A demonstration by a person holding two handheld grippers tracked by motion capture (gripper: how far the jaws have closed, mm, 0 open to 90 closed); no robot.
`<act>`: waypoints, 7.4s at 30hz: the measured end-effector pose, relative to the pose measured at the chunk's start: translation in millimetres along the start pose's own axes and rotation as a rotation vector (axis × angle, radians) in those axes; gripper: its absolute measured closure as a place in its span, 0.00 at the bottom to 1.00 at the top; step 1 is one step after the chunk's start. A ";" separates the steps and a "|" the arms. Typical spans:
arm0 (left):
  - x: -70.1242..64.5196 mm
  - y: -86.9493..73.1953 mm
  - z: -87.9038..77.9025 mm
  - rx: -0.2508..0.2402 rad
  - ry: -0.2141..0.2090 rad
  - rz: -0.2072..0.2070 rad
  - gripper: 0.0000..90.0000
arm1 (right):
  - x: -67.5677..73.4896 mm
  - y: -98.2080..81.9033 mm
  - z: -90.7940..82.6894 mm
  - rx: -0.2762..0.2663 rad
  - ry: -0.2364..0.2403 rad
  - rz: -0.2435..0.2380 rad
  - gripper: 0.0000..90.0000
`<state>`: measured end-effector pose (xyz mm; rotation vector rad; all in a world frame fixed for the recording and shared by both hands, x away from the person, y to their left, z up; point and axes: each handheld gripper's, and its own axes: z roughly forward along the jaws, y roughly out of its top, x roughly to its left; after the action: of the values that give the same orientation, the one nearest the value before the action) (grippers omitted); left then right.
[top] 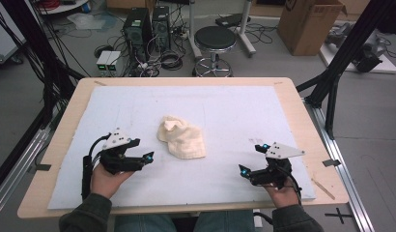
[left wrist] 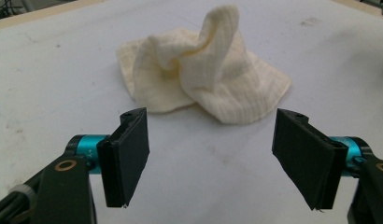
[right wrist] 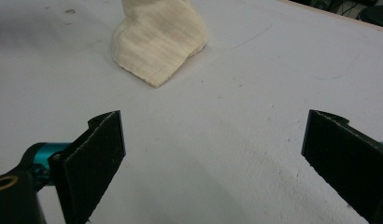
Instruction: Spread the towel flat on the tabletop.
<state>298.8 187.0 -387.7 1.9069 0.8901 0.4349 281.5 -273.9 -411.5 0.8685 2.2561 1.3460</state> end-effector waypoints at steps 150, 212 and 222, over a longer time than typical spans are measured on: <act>-21.1 -23.2 -13.3 -0.088 -0.059 0.054 0.44 | 10.2 42.2 68.2 0.235 0.312 -0.190 0.91; -66.6 11.6 140.7 0.206 -0.126 0.169 0.93 | -31.7 0.0 19.3 0.180 0.209 -0.087 0.96; -56.0 17.3 97.2 0.173 -0.175 0.238 0.96 | -30.8 2.0 14.0 0.146 0.212 -0.076 0.96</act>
<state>328.8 81.2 -415.6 2.1846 0.6044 0.3332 313.2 -284.8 -416.3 0.7058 2.5496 1.3063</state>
